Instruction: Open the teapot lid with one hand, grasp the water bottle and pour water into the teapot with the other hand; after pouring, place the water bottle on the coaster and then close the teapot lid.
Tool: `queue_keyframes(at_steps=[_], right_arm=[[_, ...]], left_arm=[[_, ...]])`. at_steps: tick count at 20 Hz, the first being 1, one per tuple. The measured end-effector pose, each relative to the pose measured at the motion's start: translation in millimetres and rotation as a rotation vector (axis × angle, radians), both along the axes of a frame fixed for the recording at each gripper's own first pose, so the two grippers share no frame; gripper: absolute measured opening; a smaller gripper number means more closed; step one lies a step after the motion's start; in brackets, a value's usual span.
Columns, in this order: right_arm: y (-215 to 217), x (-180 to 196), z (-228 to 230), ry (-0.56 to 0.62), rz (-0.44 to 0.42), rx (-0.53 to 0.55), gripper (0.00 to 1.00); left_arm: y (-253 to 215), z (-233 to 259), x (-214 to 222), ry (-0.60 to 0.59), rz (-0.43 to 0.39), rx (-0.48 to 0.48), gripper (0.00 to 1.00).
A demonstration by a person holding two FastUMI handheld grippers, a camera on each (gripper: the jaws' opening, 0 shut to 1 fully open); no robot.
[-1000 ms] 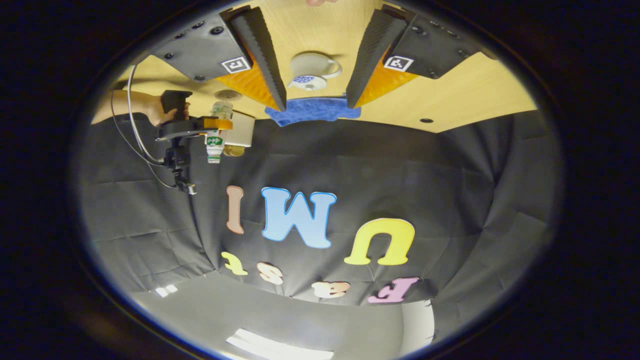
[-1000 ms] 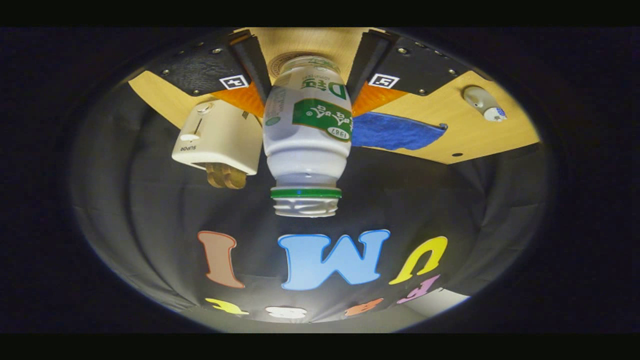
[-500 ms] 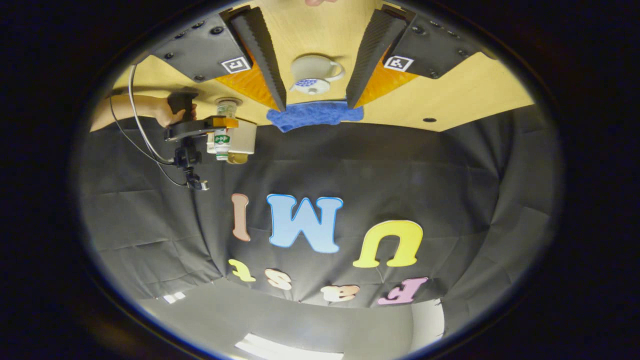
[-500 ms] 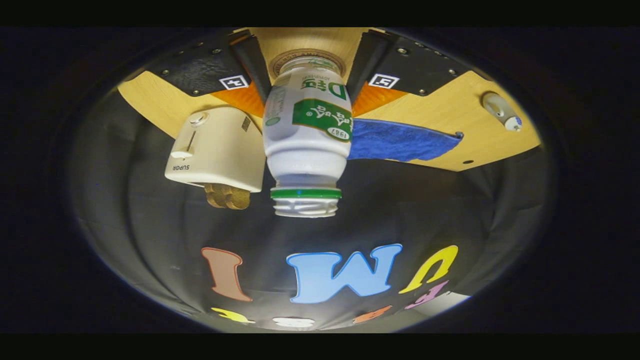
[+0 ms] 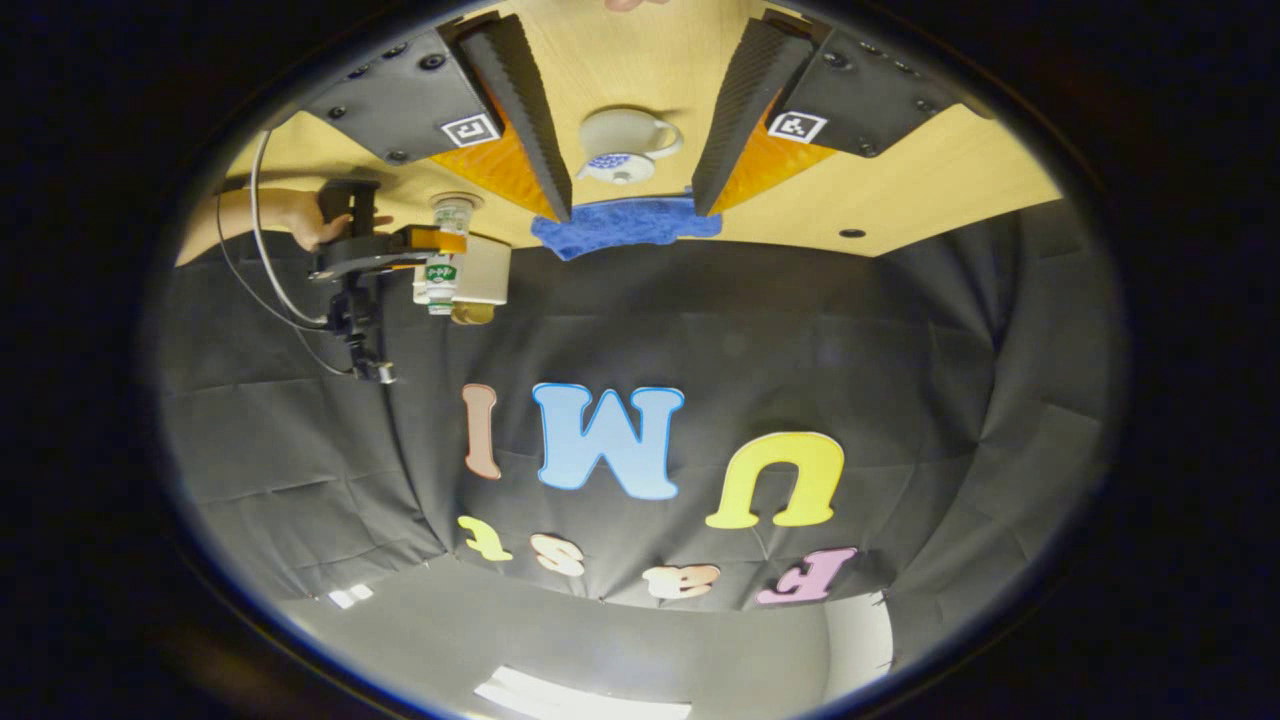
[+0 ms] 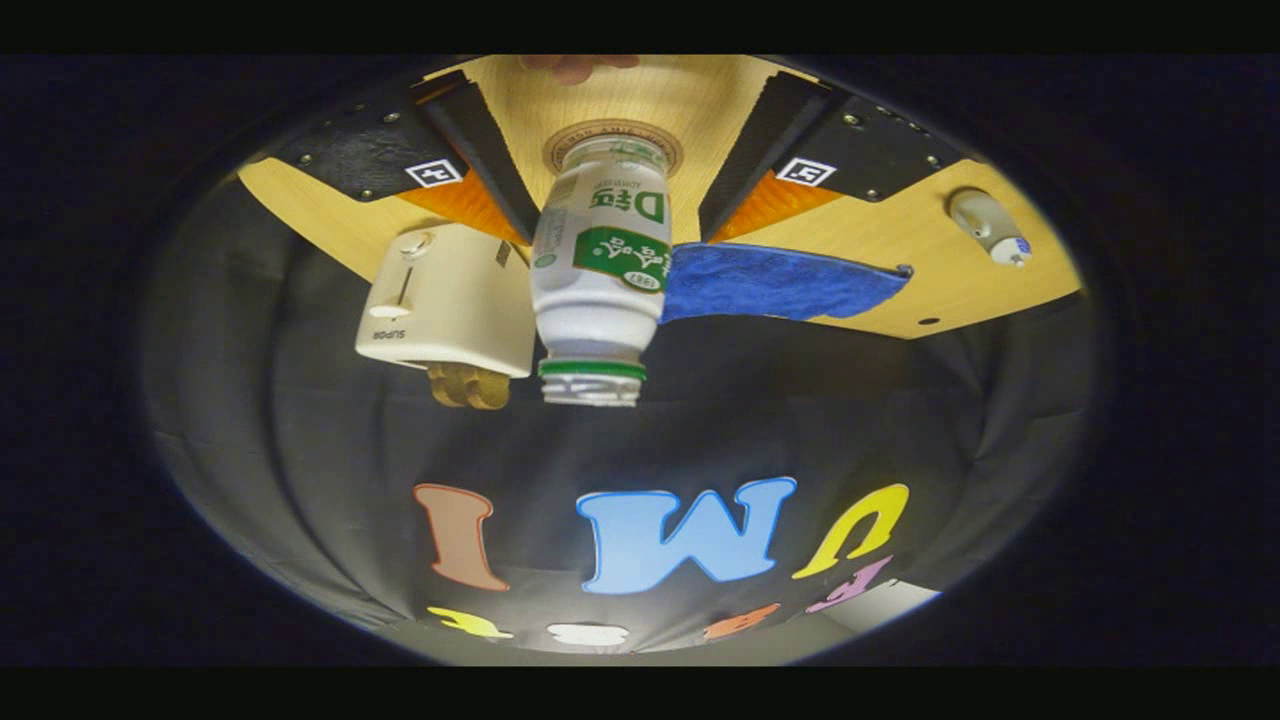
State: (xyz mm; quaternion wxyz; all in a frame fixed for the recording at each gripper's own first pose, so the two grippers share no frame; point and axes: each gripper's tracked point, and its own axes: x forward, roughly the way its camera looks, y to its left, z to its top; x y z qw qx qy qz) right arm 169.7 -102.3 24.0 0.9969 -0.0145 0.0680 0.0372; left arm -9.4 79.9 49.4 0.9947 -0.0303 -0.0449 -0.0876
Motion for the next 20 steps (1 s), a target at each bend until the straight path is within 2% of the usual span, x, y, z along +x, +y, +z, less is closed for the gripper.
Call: queue_keyframes(at_steps=[1,4,6,8,10,11,13,15,16,20], right_arm=[[-3,-24,10,-0.020,-0.034,0.000,0.98],[0,-94,25,-0.081,-0.152,-0.014,0.98],[21,-131,16,-0.102,-0.162,-0.001,0.99],[49,-155,-4,-0.089,-0.138,-0.004,0.98],[75,-167,-25,-0.047,-0.112,-0.041,0.99],[84,-171,-36,-0.016,-0.096,-0.065,0.98],[92,-173,-26,-0.077,-0.094,-0.044,1.00],[99,-183,-23,-0.097,-0.098,0.013,0.96],[98,-187,-19,-0.137,-0.119,0.036,0.96],[96,-190,-21,-0.128,-0.136,0.027,0.95]], left_arm=[[-2,-1,-1,0.004,0.011,-0.001,0.82],[-20,-10,3,0.019,0.061,-0.035,0.96],[-51,-29,7,0.059,0.058,-0.042,0.99],[-66,-45,9,0.085,0.097,0.019,0.99],[-78,-48,7,0.083,0.119,0.082,0.99],[-82,-47,7,0.075,0.109,0.070,0.99],[-89,-51,7,0.098,0.109,0.059,0.99],[-84,-50,2,0.096,0.134,0.066,0.97],[-84,-48,-2,0.094,0.140,0.061,1.00],[-83,-49,-6,0.098,0.158,0.064,0.94]])
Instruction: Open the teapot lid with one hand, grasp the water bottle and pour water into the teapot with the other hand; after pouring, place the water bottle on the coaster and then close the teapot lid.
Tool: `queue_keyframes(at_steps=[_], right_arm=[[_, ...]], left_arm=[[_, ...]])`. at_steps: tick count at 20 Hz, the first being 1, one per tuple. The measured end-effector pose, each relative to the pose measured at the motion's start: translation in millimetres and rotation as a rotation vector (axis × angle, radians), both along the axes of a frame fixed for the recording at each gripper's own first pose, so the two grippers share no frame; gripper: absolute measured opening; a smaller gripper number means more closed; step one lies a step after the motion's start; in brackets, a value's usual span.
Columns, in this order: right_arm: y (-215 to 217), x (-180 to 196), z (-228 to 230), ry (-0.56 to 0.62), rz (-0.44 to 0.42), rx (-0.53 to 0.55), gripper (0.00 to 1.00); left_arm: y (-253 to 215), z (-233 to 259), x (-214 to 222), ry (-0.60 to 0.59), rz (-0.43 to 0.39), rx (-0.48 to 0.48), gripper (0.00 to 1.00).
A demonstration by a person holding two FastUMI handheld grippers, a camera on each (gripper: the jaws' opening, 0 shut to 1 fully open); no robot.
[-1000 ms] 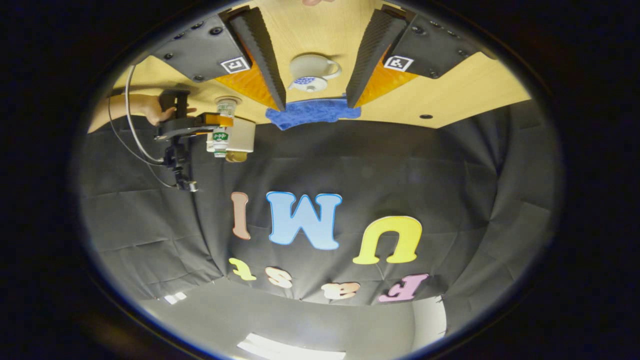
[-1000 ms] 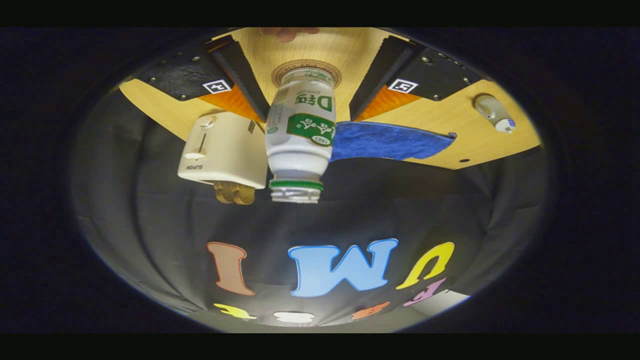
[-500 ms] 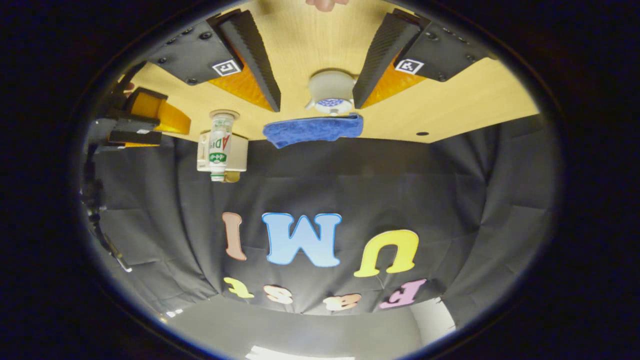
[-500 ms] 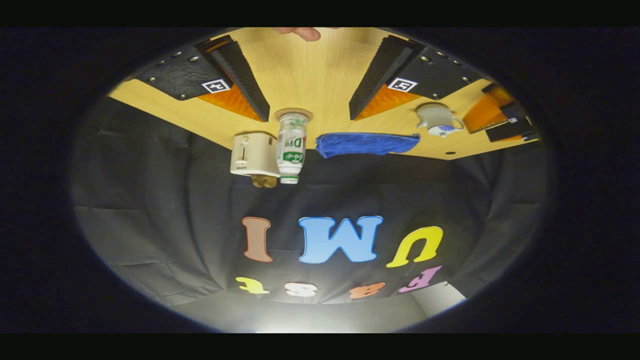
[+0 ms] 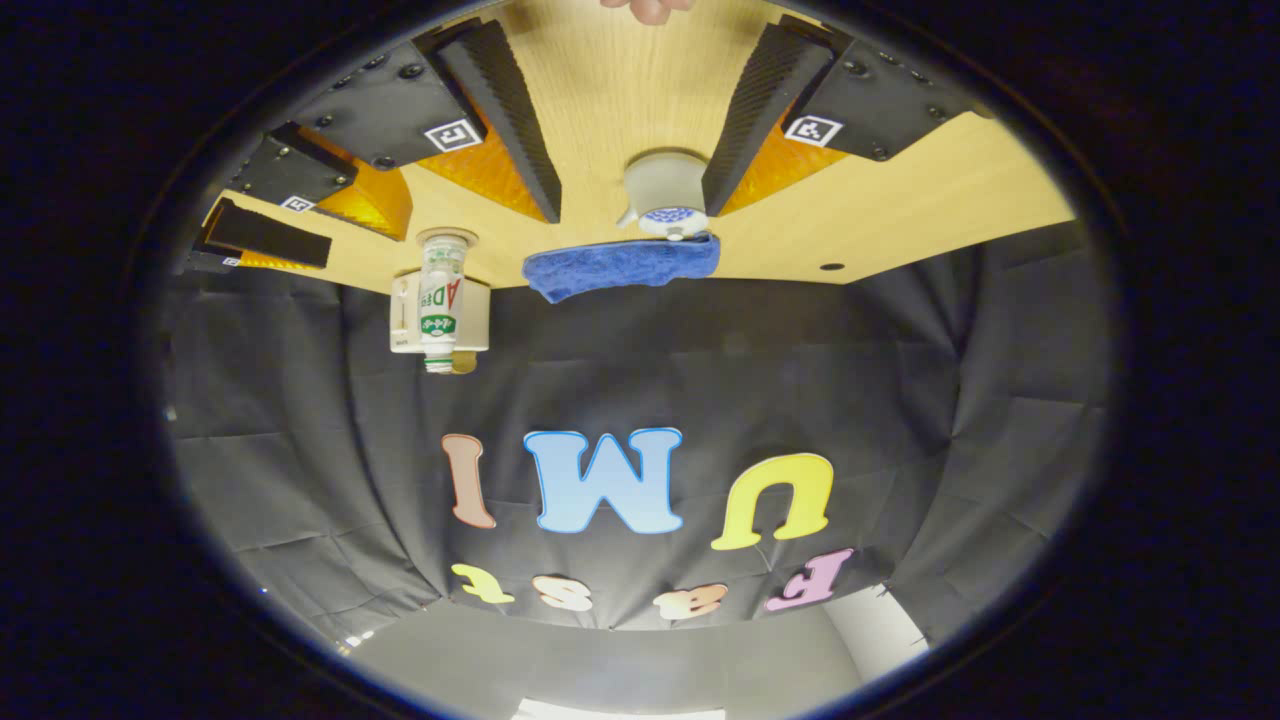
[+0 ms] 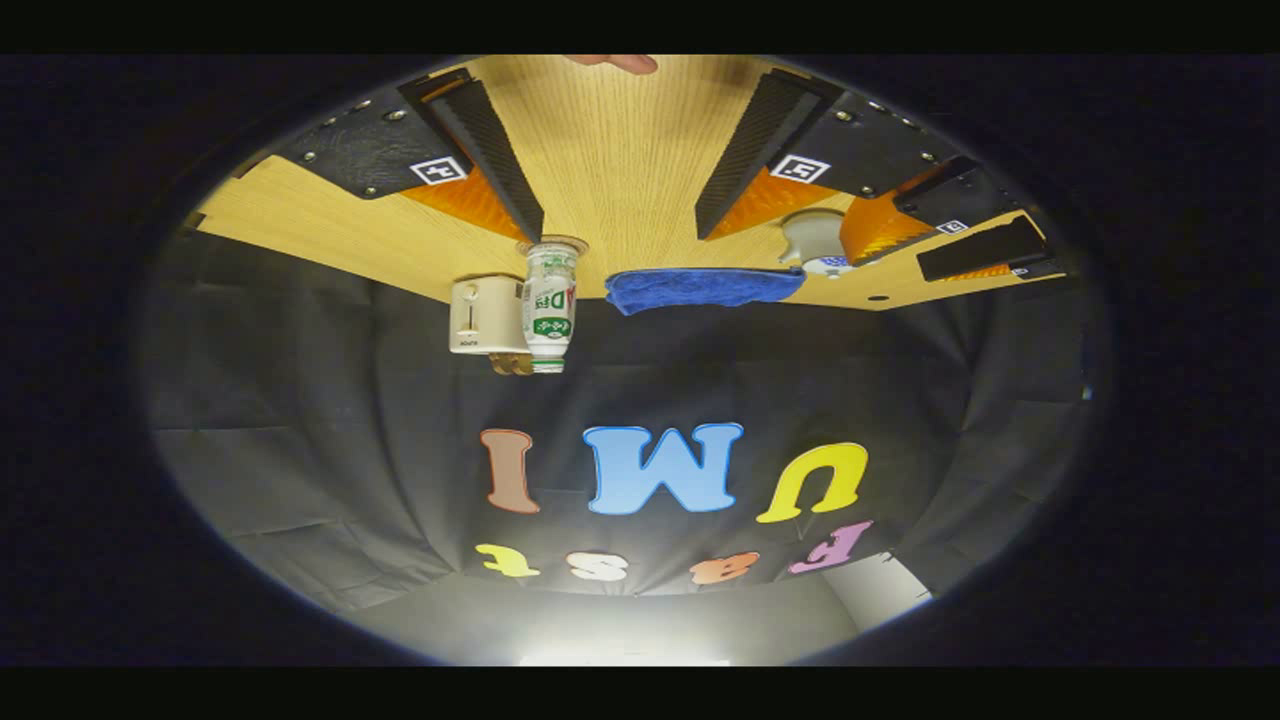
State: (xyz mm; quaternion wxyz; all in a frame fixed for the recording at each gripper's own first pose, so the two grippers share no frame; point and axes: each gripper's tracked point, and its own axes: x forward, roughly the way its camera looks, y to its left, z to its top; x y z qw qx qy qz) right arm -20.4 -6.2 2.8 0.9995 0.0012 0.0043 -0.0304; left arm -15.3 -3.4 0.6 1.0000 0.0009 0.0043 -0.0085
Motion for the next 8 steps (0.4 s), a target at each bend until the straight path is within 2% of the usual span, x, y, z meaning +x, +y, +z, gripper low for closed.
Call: queue_keyframes(at_steps=[1,2,3,6,7,8], right_arm=[[0,-1,1,0.001,0.000,0.002,0.95],[-2,-1,0,0.002,-0.004,0.003,0.95],[-2,-1,0,0.002,-0.006,0.002,0.95],[-3,-1,0,0.000,-0.005,0.003,0.95],[-2,0,0,0.001,-0.006,0.003,0.95],[-2,-1,0,0.001,-0.006,0.002,0.95]], left_arm=[[0,-1,-1,-0.001,0.000,0.001,0.90],[-2,-1,1,0.000,-0.006,0.002,0.99],[-7,-1,1,0.002,-0.027,0.000,0.99],[-23,0,1,-0.004,-0.123,-0.004,0.99],[-26,1,0,-0.005,-0.152,-0.004,0.95],[-29,2,-1,-0.006,-0.175,-0.004,0.99]])
